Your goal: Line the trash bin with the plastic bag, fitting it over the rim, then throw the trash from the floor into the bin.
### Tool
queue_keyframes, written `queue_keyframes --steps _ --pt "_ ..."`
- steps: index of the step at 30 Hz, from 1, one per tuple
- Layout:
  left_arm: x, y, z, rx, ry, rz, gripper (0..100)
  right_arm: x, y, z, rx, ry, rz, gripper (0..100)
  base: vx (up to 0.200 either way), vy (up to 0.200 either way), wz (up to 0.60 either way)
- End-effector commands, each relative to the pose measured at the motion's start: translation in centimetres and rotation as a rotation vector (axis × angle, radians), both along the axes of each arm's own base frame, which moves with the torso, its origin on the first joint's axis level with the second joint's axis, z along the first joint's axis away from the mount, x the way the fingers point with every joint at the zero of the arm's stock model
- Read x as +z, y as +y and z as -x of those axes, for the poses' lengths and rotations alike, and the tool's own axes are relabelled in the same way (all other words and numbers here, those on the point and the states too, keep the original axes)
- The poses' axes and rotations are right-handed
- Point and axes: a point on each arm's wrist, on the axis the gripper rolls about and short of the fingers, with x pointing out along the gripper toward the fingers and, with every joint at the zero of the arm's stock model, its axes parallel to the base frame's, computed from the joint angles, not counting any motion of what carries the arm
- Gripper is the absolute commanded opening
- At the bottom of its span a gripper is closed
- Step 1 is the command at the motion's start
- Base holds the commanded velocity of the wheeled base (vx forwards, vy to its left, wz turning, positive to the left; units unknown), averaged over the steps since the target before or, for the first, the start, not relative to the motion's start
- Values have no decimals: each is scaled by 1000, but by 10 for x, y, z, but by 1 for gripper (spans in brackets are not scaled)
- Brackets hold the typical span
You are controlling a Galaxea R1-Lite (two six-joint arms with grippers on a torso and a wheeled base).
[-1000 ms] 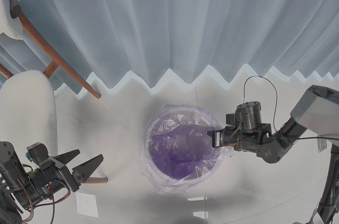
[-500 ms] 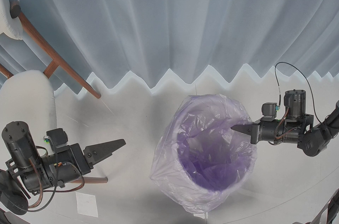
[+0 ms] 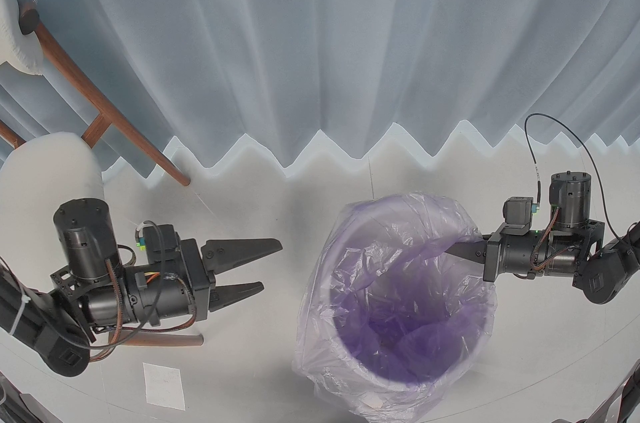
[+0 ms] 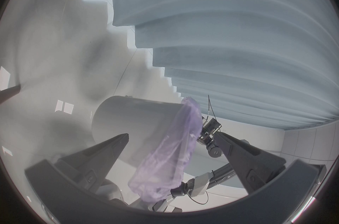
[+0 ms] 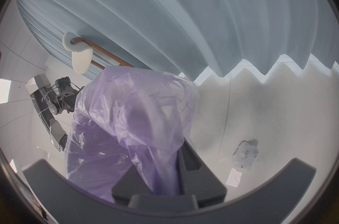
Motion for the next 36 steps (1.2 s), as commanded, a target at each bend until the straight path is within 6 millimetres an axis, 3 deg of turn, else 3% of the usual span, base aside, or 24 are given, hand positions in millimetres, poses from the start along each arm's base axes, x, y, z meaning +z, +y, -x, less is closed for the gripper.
queue_keyframes --steps 1,7,10,15,24,36 --pt "-24 -12 -24 -6 51 -19 100 7 5 5 22 -24 -10 0 0 0 0" --pt "-36 -26 -39 -23 26 16 100 6 5 6 23 -18 -8 0 0 0 0" --pt "-36 -42 -51 -38 1 141 100 6 5 6 23 -16 -9 0 0 0 0" --pt "-32 -45 -52 -45 10 201 100 6 5 6 23 -15 -9 0 0 0 0" --pt "-21 -46 -35 -82 0 210 100 -4 5 8 24 16 3 0 0 0 0" --pt "-19 -56 -38 -107 -15 219 100 -3 5 8 26 9 2 0 0 0 0"
